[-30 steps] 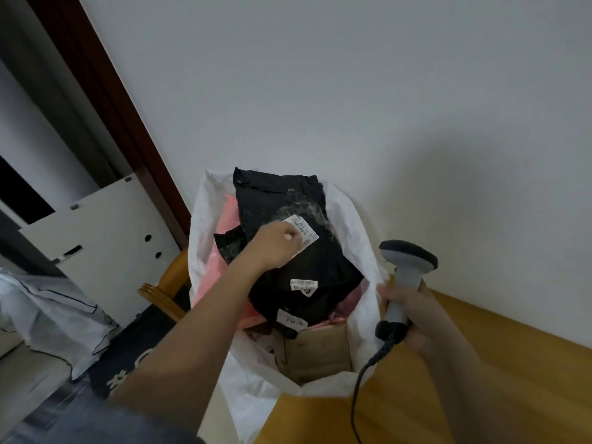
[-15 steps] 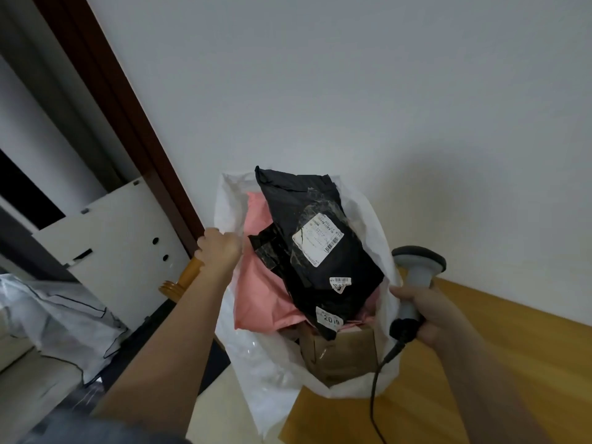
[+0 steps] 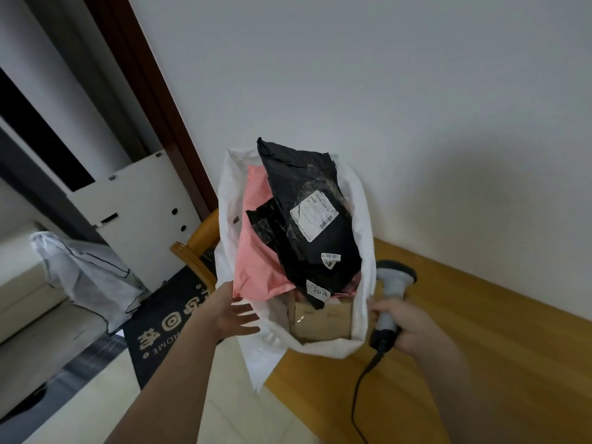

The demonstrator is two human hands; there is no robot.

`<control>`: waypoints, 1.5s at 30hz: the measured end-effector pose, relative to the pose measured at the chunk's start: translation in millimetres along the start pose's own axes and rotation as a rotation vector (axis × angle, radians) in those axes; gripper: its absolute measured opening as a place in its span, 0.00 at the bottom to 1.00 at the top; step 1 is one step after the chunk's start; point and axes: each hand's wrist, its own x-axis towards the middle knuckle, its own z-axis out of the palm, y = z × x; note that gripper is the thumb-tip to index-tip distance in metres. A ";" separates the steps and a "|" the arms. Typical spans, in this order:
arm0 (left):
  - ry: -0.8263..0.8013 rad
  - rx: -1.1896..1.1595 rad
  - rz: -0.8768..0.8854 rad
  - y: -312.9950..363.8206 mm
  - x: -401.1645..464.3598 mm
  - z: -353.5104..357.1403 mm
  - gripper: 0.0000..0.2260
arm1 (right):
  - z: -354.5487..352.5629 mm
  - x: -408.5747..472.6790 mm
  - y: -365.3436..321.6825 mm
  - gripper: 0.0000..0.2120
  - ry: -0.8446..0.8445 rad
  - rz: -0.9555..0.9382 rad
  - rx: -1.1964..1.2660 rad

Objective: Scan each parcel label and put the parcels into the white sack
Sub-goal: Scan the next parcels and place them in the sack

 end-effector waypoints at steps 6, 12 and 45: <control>-0.046 -0.109 0.154 1.9 -30.5 4.7 0.15 | 13.6 -22.4 -21.8 0.06 -0.016 -0.038 0.042; 0.002 -0.553 0.378 77.6 -80.8 -0.2 0.06 | 37.0 -45.6 -81.0 0.13 -0.036 -0.357 0.158; 0.284 0.426 0.506 244.9 -16.8 29.0 0.12 | 81.6 -15.3 -202.3 0.21 -0.011 -0.301 0.058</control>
